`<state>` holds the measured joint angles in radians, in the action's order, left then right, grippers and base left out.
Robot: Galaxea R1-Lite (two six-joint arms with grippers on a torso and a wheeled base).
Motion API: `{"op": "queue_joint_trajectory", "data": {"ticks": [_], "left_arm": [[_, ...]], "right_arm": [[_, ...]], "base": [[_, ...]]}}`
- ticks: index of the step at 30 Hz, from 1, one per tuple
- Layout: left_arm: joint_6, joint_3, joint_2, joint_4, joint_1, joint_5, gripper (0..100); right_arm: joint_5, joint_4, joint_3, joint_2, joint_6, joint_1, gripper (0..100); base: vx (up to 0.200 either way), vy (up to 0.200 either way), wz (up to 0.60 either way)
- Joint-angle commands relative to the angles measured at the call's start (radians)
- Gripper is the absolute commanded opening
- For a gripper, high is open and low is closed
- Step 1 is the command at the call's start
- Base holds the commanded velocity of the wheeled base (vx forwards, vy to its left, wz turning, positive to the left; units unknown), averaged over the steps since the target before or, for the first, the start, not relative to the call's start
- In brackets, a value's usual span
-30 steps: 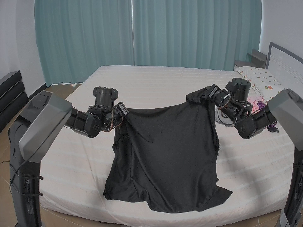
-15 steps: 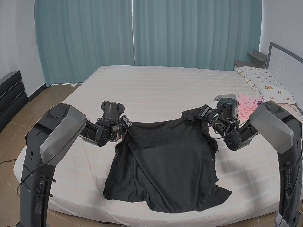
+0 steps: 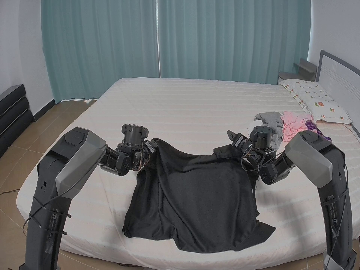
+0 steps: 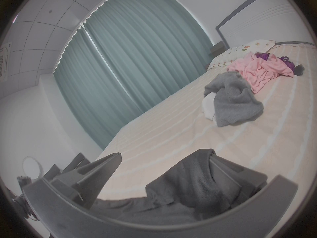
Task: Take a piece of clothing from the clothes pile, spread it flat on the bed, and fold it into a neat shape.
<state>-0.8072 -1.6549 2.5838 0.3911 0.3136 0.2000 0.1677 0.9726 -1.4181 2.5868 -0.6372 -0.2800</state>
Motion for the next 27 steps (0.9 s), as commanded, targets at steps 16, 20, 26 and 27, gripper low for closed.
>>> {"op": "queue_joint_trajectory", "data": {"ticks": [16, 20, 26, 27], "left_arm": [[0.025, -0.026, 0.009, -0.057, -0.067, 0.075, 100], [0.025, 0.041, -0.051, -0.097, -0.070, 0.001, 100], [0.016, 0.176, -0.192, -0.116, -0.114, -0.182, 100], [0.008, 0.184, -0.209, -0.120, -0.126, -0.198, 100]], "right_arm": [[0.062, 0.014, -0.007, 0.009, -0.055, 0.091, 100], [0.015, 0.005, 0.059, -0.043, -0.104, 0.090, 100], [-0.074, 0.005, 0.196, -0.125, -0.114, 0.082, 100], [-0.086, 0.003, 0.211, -0.137, -0.119, 0.079, 100]], "base": [[0.000, 0.000, 0.00], [0.000, 0.000, 0.00], [0.000, 0.000, 0.00], [0.000, 0.000, 0.00]]}}
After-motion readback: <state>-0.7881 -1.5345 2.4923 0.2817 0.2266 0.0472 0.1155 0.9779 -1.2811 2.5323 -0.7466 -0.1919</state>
